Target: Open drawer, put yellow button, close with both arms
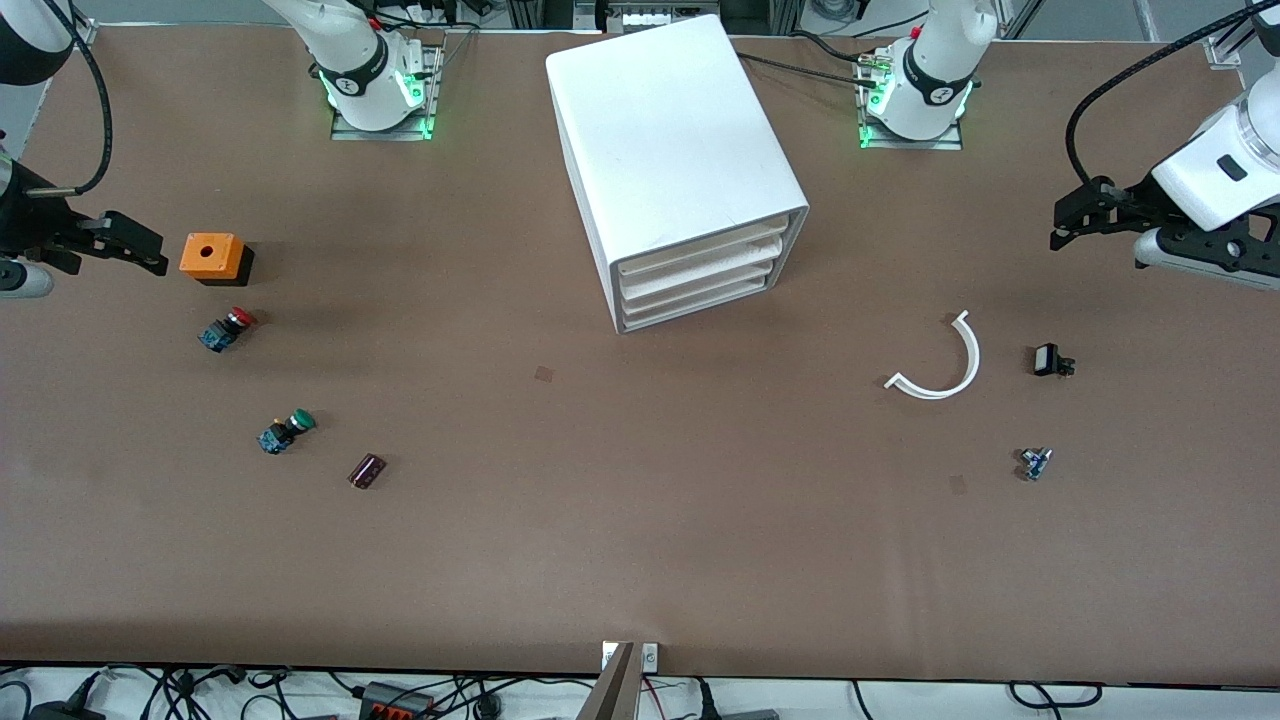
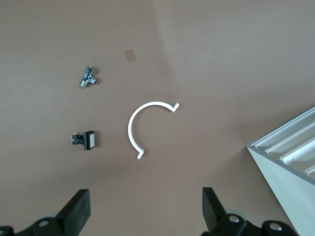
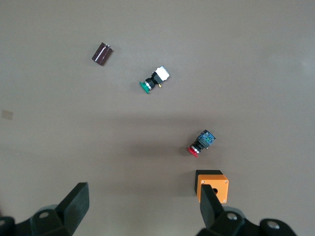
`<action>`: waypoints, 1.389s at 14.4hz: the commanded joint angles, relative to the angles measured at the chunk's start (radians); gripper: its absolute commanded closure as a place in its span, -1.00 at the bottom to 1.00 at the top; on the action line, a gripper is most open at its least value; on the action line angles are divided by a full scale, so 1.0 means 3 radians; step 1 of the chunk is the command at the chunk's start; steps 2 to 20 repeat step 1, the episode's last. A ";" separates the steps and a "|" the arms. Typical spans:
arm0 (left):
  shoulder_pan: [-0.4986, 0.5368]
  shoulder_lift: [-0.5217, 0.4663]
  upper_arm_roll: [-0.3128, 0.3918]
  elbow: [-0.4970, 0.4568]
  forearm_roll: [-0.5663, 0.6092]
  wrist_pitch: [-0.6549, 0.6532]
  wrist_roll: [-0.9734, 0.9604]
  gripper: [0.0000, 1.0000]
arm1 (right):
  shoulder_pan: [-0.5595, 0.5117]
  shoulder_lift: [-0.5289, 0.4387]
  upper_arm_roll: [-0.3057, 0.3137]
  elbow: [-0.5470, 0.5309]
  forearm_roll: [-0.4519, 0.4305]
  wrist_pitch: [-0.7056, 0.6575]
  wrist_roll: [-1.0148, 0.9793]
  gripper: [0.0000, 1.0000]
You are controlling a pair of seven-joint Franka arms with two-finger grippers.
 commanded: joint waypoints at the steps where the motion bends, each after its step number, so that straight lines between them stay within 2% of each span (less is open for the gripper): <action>1: -0.0005 0.0047 -0.0020 0.0104 0.0066 -0.0085 -0.0048 -1.00 | -0.0035 -0.0064 0.0006 -0.0074 0.0025 0.0047 -0.0095 -1.00; 20: -0.0005 0.0047 -0.0020 0.0104 0.0066 -0.0085 -0.0048 -1.00 | -0.0035 -0.0064 0.0006 -0.0074 0.0025 0.0047 -0.0095 -1.00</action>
